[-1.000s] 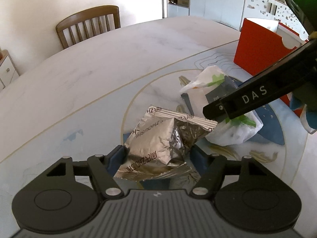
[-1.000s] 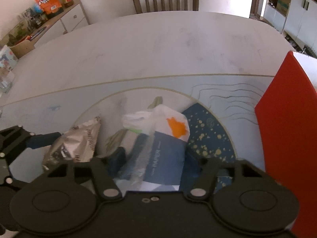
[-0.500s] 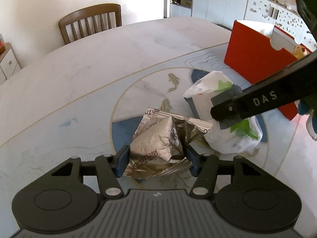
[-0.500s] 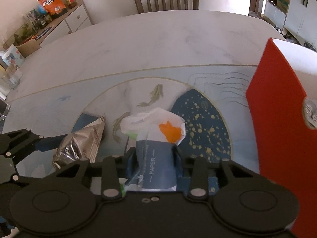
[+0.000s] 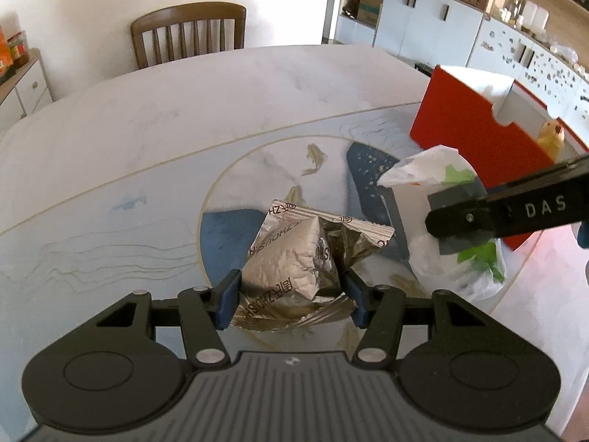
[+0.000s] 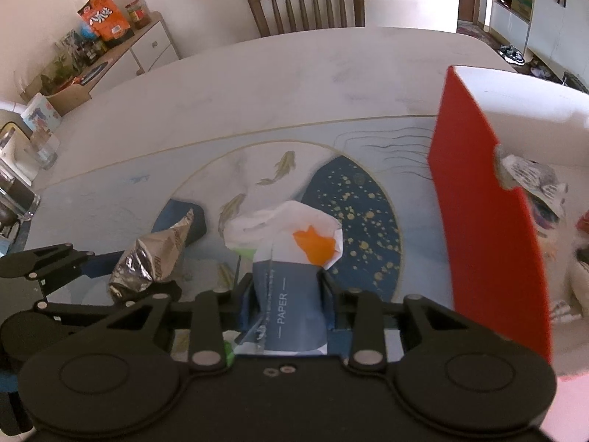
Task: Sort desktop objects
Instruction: 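Carry the foil bag and white plastic bag over the red box with both tools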
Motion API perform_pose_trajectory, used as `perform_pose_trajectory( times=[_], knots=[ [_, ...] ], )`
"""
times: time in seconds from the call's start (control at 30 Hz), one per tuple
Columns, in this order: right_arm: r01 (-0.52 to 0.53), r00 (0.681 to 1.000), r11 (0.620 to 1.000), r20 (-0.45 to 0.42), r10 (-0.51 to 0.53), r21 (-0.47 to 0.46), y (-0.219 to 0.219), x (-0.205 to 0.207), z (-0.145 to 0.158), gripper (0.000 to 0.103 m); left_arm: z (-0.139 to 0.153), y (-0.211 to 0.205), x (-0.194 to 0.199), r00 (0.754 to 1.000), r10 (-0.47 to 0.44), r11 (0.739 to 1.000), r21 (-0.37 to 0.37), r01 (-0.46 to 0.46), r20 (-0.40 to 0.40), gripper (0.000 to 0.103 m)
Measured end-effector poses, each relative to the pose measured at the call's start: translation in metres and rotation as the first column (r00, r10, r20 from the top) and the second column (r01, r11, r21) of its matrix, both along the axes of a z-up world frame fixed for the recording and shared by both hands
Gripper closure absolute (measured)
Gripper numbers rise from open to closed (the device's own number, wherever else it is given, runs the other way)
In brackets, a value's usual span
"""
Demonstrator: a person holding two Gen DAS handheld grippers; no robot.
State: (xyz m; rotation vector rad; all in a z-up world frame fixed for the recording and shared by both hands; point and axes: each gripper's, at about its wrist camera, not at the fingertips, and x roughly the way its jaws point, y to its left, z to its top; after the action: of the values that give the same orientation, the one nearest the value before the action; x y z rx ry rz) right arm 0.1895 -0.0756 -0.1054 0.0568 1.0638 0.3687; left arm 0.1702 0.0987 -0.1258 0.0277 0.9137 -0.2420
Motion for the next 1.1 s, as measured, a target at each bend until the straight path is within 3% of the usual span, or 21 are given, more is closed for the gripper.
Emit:
perform_pose_trajectory(
  times=[0.47, 1.1],
  knots=[
    [0.001, 0.999, 0.999, 0.040, -0.003, 0.042, -0.040, -0.023, 0.046, 0.068, 0.049, -0.023, -0.017, 1.000, 0.013, 0.997, -0.078, -0.012, 0.014, 0.047],
    [0.062, 0.989, 0.997, 0.134, -0.069, 0.053, -0.126, -0.034, 0.088, 0.068, 0.092, -0.104, -0.018, 0.993, -0.088, 0.990, -0.104, 0.096, 0.075, 0.047]
  ],
)
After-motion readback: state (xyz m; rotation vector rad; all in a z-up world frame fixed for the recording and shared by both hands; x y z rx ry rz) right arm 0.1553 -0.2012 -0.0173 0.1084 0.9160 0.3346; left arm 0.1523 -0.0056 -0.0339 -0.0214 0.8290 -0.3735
